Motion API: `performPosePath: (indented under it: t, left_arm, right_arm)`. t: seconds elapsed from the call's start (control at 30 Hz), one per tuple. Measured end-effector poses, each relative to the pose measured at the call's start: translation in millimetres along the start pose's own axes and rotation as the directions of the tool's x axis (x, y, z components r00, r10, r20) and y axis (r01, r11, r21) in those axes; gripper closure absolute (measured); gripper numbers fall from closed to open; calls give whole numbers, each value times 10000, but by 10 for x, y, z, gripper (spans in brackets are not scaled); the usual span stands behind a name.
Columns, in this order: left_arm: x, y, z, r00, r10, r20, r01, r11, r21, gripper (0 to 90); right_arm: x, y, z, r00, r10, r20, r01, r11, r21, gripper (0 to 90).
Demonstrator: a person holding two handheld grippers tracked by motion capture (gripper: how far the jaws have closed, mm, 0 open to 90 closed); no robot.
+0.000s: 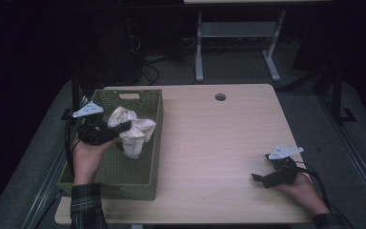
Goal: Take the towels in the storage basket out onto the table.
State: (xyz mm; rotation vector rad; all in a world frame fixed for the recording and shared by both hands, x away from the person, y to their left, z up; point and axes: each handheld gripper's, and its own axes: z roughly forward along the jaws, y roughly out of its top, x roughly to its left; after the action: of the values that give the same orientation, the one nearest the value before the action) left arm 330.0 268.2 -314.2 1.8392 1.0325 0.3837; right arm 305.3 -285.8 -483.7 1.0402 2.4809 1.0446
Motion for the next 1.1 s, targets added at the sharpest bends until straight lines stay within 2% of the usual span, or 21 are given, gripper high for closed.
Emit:
performPosePath:
  t: [0.3, 0.57, 0.87, 1.1]
  left_arm:
    - [-69, 157, -88, 9998, 216, 58, -215, 9994, -256, 732]
    - [-191, 341, -107, 9975, 600, 382, -577, 9965, -605, 733]
    - [-406, 523, -26, 9888, 1086, 1025, -996, 9910, -897, 733]
    - [-569, 634, 100, 9778, 1402, 1560, -1247, 9866, -1051, 733]
  right_arm:
    - [0, 0, 0, 10000, 0, -3, 0, 10000, 1, 7]
    - [0, 0, 0, 10000, 0, -3, 0, 10000, 0, 7]
    - [-1, 0, 0, 10000, -8, 0, 8, 10000, -5, 7]
    - [-1, 0, 0, 10000, -7, 0, 7, 10000, -5, 7]
